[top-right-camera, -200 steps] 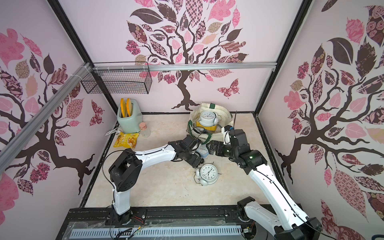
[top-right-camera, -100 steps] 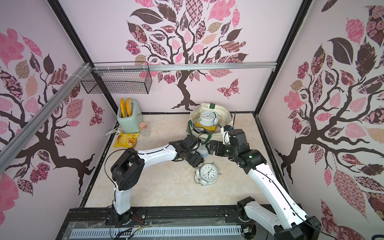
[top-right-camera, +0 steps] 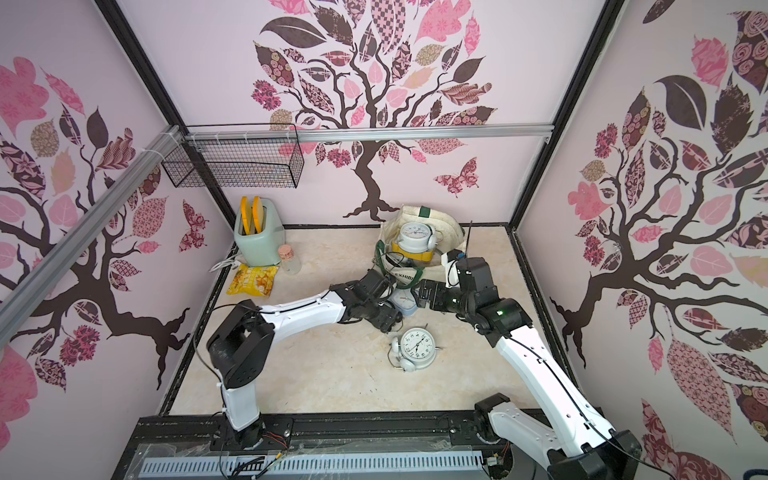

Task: Put the alarm clock into the canvas bag
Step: Pick up the alarm from the center of the board.

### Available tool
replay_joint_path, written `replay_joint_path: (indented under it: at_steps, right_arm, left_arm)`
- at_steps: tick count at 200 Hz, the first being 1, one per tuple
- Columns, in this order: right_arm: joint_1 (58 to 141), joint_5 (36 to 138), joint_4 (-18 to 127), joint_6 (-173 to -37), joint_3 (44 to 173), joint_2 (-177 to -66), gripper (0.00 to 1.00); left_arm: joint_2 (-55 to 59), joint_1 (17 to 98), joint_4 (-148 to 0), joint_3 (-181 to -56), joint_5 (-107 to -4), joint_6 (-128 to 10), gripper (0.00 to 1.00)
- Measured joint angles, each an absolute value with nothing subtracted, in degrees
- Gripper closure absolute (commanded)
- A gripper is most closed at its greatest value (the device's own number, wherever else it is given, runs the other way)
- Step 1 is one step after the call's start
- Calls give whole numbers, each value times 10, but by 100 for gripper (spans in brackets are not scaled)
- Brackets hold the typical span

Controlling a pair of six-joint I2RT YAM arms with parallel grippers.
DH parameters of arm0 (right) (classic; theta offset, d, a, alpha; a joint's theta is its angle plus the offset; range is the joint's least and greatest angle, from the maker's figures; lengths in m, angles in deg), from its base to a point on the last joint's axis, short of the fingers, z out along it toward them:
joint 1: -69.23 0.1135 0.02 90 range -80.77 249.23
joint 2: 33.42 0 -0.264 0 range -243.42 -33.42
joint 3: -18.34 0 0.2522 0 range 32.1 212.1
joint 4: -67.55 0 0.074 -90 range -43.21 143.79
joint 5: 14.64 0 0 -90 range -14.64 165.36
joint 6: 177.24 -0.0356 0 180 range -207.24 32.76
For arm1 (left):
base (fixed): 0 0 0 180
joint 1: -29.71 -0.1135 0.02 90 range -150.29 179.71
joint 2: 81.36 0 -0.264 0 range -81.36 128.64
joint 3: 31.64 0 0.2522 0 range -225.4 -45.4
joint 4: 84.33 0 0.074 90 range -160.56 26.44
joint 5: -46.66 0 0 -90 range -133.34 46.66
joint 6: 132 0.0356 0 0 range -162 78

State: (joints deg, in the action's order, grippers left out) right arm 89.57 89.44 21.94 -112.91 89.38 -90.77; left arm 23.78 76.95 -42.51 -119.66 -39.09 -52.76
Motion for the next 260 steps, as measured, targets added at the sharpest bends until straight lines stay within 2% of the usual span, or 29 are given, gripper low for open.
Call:
replay_joint_path:
  at_steps: [54,87,111,160,175,260]
  right_arm:
    - [905,906,251,-1137,894,-922,0]
    - [963,916,268,-1145,904,-964,0]
    - [995,936,292,-1159,913,-998,3]
    - [1049,970,340,-1193,973,-1080,17]
    - [1052,980,349,-1205,993,-1102,23]
    - [1074,993,363,-1232,1012,-1178,46]
  left_arm:
    - [52,707,-402,-1119,-352,-597,27]
    - [-36,642,-394,-1092,-365,-659,27]
    - [-66,629,-395,-1090,-379,-701,28]
    - [-73,631,-411,-1088,-417,-752,28]
    - [-73,631,-416,-1082,-421,-758,28]
    - [-82,631,-422,-1068,-424,-769,28]
